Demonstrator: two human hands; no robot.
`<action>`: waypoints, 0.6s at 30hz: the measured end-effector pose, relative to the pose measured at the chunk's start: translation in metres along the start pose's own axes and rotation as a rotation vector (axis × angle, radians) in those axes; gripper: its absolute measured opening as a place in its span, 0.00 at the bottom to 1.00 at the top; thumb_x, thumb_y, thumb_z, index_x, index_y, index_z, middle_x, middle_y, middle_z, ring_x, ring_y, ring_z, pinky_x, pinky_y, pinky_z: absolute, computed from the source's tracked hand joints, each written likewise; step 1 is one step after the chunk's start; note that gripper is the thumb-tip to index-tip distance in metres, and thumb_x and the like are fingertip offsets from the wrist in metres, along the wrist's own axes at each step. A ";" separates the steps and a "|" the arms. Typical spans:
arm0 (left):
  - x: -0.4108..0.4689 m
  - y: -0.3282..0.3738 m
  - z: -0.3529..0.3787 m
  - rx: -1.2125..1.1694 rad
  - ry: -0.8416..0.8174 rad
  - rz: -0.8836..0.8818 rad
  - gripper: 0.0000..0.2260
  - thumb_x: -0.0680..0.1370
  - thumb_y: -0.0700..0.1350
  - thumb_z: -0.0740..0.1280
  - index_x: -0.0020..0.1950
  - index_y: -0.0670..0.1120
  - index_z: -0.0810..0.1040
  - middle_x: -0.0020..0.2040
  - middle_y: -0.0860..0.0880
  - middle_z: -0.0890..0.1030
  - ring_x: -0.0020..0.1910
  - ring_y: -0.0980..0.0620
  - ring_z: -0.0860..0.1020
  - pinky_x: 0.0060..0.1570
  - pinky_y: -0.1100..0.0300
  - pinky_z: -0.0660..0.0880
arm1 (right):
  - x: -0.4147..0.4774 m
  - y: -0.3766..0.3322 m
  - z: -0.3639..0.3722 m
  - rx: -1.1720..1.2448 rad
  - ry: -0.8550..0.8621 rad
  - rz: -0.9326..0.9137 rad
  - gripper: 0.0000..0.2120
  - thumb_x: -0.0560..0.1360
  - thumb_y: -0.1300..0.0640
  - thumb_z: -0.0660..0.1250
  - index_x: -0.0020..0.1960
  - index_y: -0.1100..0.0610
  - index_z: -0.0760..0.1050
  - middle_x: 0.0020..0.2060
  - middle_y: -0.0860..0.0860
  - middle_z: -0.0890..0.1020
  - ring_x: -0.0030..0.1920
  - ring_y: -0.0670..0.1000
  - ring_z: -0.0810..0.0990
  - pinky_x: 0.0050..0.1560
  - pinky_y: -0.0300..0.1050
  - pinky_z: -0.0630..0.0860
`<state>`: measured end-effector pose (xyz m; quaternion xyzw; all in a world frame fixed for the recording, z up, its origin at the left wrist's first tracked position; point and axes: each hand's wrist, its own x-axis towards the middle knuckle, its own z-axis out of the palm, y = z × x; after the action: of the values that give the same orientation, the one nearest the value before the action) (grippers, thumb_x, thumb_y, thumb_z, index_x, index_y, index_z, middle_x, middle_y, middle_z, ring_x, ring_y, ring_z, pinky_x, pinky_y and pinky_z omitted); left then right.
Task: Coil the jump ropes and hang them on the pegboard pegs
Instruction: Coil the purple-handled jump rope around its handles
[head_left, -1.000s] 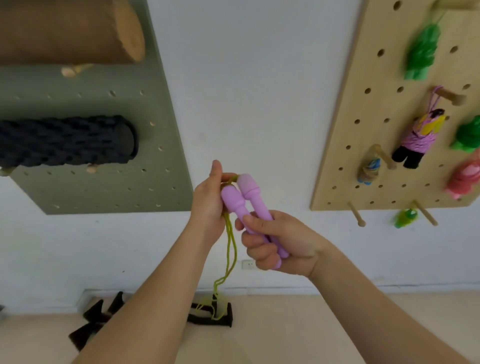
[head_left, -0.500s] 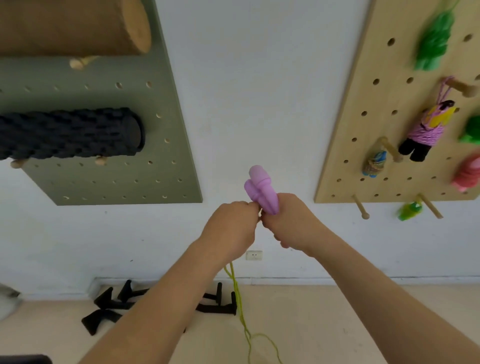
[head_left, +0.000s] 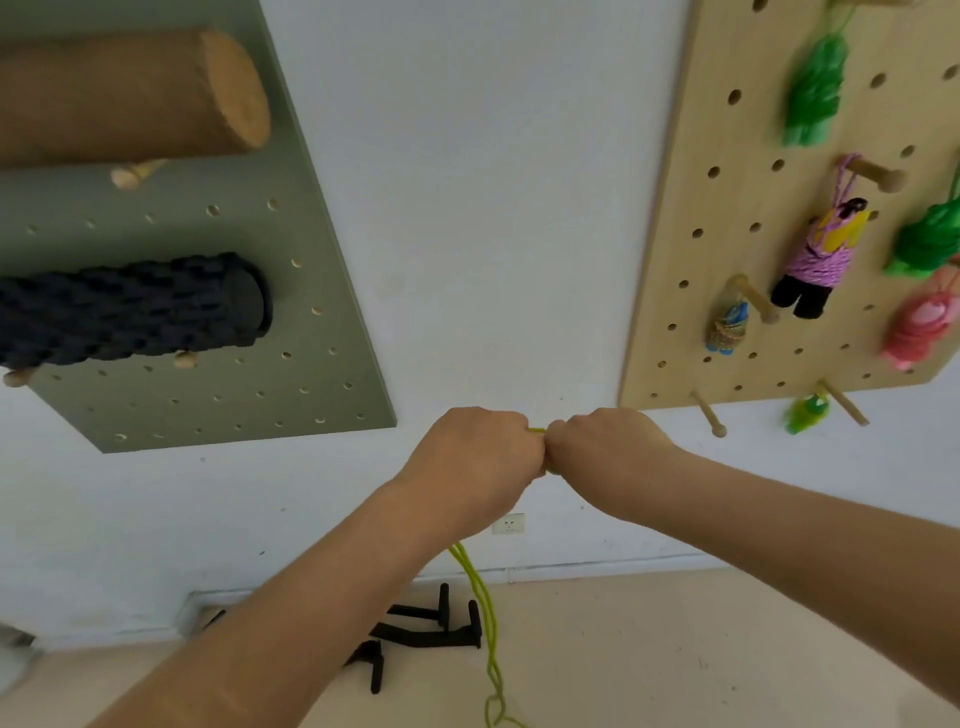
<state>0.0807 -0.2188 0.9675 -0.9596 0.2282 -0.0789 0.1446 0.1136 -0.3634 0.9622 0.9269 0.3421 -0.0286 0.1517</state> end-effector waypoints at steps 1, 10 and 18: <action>0.001 -0.001 0.000 -0.001 -0.033 0.039 0.13 0.83 0.51 0.55 0.51 0.49 0.78 0.36 0.52 0.69 0.30 0.51 0.69 0.28 0.58 0.59 | -0.002 0.001 0.000 -0.056 0.006 -0.045 0.11 0.76 0.69 0.55 0.39 0.56 0.61 0.30 0.49 0.65 0.27 0.49 0.62 0.27 0.41 0.58; 0.005 -0.032 -0.022 -1.024 -0.275 -0.079 0.03 0.72 0.49 0.74 0.42 0.50 0.86 0.32 0.55 0.81 0.32 0.61 0.75 0.36 0.67 0.71 | -0.008 0.029 -0.005 -0.243 0.355 -0.378 0.08 0.64 0.64 0.68 0.37 0.53 0.72 0.26 0.48 0.70 0.25 0.52 0.70 0.26 0.42 0.60; 0.005 -0.049 -0.003 -1.666 -0.061 -0.251 0.06 0.63 0.50 0.73 0.32 0.49 0.84 0.33 0.50 0.81 0.33 0.54 0.77 0.35 0.62 0.73 | -0.013 0.039 -0.020 0.078 0.271 -0.312 0.09 0.80 0.45 0.58 0.53 0.49 0.69 0.40 0.46 0.75 0.39 0.51 0.76 0.34 0.43 0.62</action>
<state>0.1047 -0.1798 0.9859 -0.7725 0.0996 0.1258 -0.6144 0.1279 -0.3936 0.9937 0.8632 0.4975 0.0600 0.0619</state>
